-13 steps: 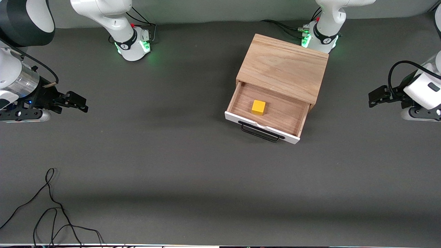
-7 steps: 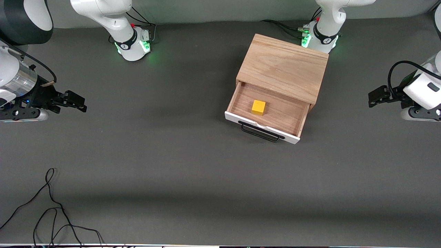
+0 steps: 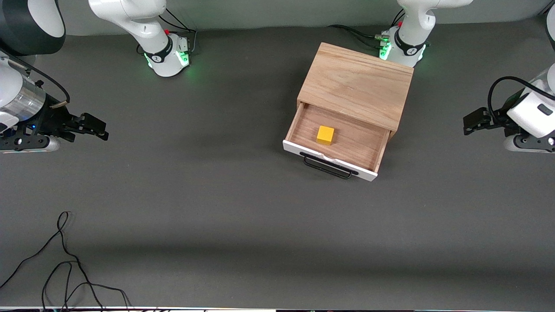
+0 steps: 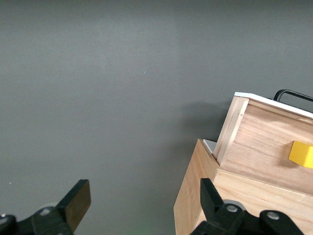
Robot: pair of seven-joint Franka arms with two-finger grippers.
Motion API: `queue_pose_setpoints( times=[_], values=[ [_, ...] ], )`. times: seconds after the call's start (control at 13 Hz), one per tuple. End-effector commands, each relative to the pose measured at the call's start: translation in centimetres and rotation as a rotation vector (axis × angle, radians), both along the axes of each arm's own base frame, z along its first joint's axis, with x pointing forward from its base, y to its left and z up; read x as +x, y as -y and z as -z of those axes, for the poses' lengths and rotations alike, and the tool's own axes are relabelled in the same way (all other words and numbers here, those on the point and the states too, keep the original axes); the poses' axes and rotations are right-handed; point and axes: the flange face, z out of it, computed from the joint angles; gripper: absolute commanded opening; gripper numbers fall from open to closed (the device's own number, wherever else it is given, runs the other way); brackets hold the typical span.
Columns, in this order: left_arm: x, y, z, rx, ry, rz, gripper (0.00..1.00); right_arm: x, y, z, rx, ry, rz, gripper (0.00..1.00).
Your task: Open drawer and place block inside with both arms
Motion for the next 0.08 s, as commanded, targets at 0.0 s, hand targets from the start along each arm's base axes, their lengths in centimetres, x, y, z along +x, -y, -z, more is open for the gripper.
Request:
queue_pose_setpoints(
  times=[0.0],
  values=[
    [-0.50,0.07,-0.13,-0.005,-0.007,0.015,1.00,0.14,0.27,-0.44,-0.015,0.000,-0.027,1.00]
  ],
)
